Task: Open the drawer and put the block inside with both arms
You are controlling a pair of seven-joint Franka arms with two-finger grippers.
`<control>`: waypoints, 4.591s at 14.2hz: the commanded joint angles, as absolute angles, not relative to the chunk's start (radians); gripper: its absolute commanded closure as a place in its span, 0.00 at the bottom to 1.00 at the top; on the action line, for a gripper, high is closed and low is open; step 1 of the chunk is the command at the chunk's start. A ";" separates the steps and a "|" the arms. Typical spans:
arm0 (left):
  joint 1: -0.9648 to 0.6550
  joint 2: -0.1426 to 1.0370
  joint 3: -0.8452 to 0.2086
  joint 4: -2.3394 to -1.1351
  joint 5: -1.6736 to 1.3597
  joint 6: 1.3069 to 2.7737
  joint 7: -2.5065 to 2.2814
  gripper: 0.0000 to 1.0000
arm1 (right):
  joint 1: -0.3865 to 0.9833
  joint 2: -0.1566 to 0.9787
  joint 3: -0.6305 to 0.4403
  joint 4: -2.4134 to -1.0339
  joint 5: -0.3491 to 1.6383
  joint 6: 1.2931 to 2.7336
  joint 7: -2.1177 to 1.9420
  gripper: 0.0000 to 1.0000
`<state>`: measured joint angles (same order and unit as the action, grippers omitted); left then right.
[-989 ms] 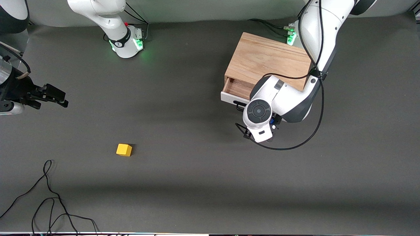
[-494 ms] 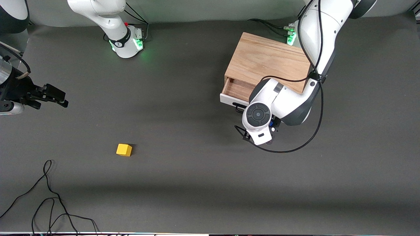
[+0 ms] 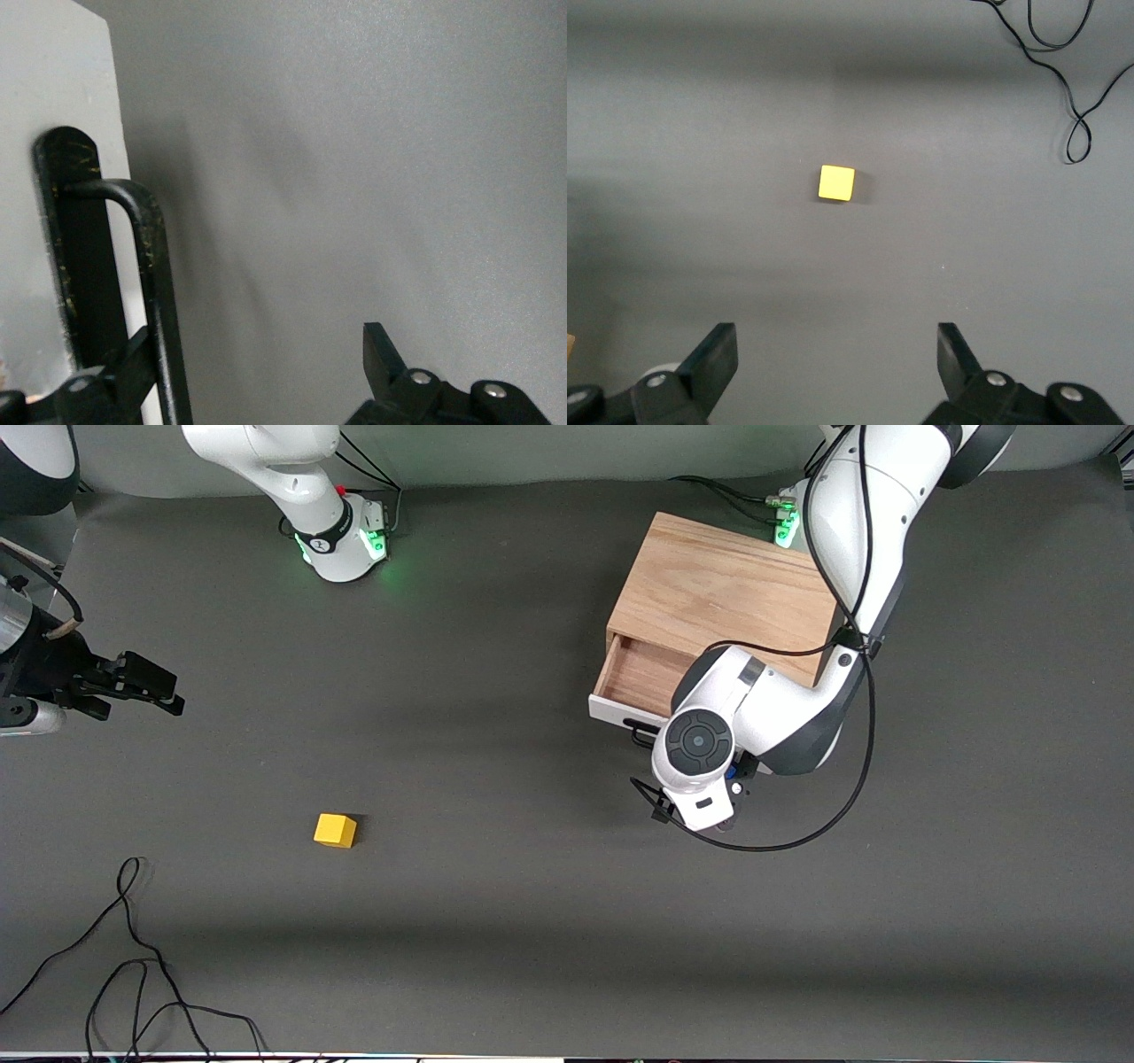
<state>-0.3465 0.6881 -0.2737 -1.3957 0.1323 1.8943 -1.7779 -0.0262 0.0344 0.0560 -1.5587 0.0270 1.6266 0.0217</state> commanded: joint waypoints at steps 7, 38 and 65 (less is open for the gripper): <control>-0.362 0.755 -0.270 -1.280 0.164 1.945 -1.786 0.00 | -0.026 0.031 0.057 -1.552 0.025 1.618 0.006 0.00; -0.022 0.342 -0.278 -1.179 0.055 1.378 -0.765 0.00 | 0.006 0.589 0.106 -1.759 -0.066 2.272 0.267 0.00; 0.080 0.008 -0.129 -1.528 0.012 1.477 -0.011 0.00 | 0.009 0.580 0.320 -1.314 -0.058 1.745 0.530 0.75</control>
